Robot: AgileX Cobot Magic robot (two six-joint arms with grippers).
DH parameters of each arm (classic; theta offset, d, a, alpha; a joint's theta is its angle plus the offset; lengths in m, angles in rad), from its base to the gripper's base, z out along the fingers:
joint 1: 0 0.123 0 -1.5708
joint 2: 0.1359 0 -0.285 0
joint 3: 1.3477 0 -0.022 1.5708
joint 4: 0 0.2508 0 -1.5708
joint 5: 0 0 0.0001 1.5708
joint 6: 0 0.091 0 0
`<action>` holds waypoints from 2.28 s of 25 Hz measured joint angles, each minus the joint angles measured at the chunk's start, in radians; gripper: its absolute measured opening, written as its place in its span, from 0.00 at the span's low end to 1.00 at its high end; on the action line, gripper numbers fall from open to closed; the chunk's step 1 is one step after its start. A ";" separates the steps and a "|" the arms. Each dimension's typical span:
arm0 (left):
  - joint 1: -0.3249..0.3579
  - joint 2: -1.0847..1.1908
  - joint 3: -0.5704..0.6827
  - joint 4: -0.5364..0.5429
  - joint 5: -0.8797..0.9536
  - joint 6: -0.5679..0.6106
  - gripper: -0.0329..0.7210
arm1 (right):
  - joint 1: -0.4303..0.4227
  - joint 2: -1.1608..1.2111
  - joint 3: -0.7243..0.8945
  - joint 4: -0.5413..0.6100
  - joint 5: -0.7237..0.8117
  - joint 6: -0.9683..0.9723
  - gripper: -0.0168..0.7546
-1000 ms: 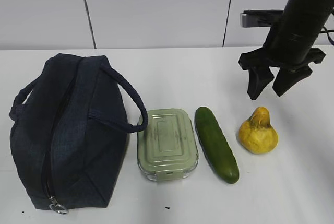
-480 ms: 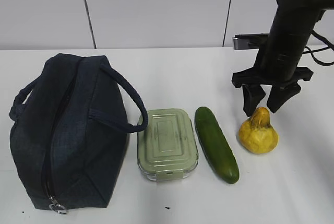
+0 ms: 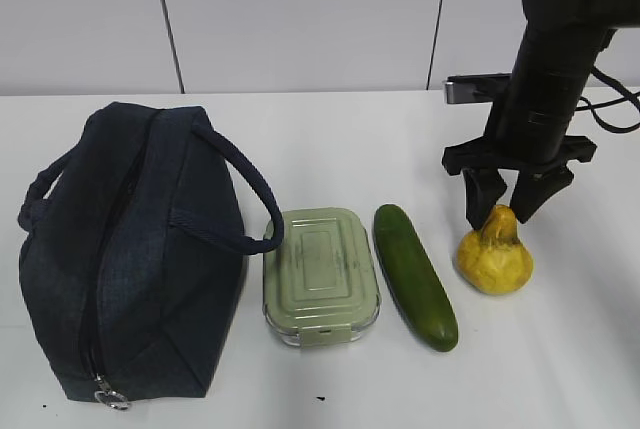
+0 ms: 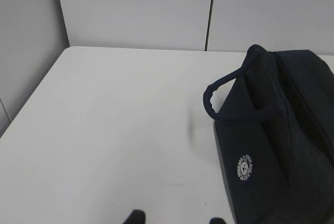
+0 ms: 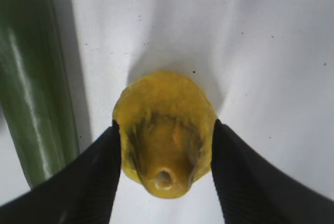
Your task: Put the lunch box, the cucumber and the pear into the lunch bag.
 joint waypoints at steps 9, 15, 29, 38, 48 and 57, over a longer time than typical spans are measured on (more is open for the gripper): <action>0.000 0.000 0.000 0.000 0.000 0.000 0.36 | 0.000 0.000 0.000 0.000 0.000 0.000 0.39; 0.000 0.000 0.000 0.000 0.000 0.000 0.36 | 0.000 0.000 0.000 0.000 0.000 -0.013 0.33; 0.000 0.000 0.000 0.000 0.000 0.000 0.36 | 0.000 0.000 0.000 0.000 0.000 -0.026 0.32; 0.000 0.000 0.000 0.000 0.000 0.000 0.36 | 0.000 0.000 0.000 0.006 0.000 -0.036 0.32; 0.000 0.000 0.000 0.000 0.000 0.000 0.36 | 0.000 -0.060 -0.018 0.009 0.000 -0.043 0.32; 0.000 0.000 0.000 0.000 0.000 0.000 0.36 | 0.000 -0.167 -0.048 0.030 0.005 -0.043 0.32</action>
